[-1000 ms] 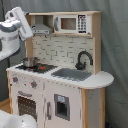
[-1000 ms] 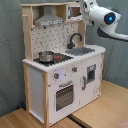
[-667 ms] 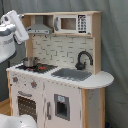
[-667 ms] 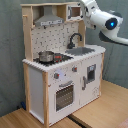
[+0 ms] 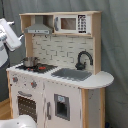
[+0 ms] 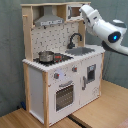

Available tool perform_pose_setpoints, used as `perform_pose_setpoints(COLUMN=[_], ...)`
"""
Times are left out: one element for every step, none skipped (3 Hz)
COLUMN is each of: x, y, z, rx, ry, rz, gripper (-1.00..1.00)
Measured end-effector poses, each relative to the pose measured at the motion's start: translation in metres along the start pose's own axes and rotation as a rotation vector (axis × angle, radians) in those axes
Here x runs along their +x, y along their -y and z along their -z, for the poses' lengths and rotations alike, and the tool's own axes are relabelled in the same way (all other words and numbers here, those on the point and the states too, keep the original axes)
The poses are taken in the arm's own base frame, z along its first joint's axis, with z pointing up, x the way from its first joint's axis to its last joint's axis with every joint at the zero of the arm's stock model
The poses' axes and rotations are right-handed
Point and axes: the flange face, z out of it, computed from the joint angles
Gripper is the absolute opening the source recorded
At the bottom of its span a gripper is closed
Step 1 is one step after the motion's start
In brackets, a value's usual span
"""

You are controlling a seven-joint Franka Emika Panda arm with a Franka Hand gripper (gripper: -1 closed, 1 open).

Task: Play with the kitchen

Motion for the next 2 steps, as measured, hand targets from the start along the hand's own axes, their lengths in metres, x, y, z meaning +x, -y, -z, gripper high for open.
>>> perform_pose_setpoints(x=[0.019, 0.04], y=[0.032, 0.076], z=[0.031, 0.06], rx=[-0.035, -0.054], ry=[-0.036, -0.082], rz=[0.077, 0.167], gripper=[1.0, 1.0])
